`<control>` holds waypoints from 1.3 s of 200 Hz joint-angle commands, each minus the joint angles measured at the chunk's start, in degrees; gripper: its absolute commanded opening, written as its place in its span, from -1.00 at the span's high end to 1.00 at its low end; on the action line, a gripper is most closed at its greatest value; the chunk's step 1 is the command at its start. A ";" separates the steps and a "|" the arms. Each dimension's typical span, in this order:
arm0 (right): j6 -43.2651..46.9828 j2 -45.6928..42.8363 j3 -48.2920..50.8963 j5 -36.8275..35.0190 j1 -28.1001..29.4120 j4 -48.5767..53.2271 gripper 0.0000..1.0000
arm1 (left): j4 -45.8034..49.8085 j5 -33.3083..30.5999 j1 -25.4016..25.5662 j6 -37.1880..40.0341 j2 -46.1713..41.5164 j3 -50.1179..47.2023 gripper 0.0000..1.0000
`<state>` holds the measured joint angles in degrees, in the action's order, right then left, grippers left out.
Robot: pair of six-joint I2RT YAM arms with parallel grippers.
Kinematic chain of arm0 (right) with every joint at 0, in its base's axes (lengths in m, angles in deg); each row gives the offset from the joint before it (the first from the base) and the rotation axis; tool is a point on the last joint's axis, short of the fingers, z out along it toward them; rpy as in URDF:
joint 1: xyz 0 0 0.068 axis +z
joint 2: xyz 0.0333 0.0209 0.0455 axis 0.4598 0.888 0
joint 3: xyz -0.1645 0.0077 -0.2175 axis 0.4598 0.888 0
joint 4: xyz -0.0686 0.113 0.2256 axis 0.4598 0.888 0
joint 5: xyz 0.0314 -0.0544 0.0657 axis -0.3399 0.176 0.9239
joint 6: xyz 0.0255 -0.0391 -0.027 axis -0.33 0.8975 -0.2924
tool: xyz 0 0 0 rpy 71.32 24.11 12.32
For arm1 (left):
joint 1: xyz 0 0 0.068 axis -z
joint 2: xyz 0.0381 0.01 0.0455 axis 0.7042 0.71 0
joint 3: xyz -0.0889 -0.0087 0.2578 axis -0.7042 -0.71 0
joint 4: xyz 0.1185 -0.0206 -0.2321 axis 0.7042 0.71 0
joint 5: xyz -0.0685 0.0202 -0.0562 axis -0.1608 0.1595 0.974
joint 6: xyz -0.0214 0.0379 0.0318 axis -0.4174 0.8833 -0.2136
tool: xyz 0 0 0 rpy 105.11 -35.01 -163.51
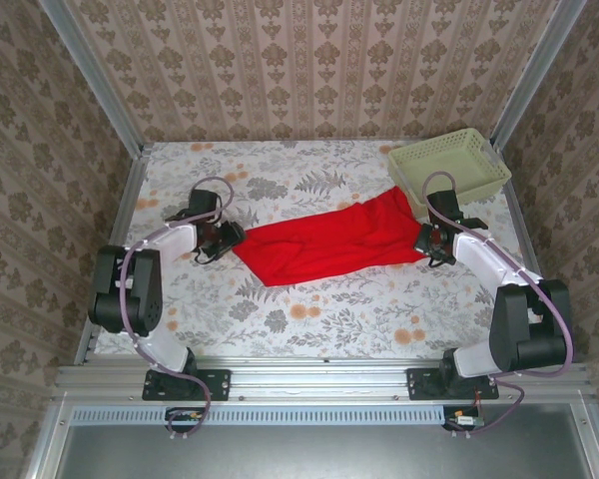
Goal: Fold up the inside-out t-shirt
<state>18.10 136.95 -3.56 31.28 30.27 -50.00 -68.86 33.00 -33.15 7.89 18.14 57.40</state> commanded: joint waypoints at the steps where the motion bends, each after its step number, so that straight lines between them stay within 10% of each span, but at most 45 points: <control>1: 0.77 -1.31 -0.26 -2.43 0.18 1.97 1.00 | 0.72 -0.63 0.03 -3.74 1.58 1.99 0.03; 47: 0.97 -1.05 -0.38 -2.50 0.18 2.13 1.00 | 4.50 -3.37 -0.13 -2.20 2.94 2.29 0.46; 103: 1.07 -0.88 -0.52 -3.68 0.09 2.51 1.00 | 15.20 -15.35 -1.01 2.89 -4.18 1.10 0.66; 162: 0.81 -1.32 -0.96 -5.13 -0.17 3.27 1.00 | 14.48 -13.15 -6.63 5.66 -7.91 -7.02 0.80; 260: 1.28 -3.42 -0.51 -3.72 -0.13 3.51 1.00 | 4.17 -3.73 -5.78 6.59 -1.96 1.64 0.45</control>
<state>18.50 134.74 -3.56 28.48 30.25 -48.32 -63.55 28.65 -39.44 13.42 11.78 53.91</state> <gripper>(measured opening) 0.068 0.272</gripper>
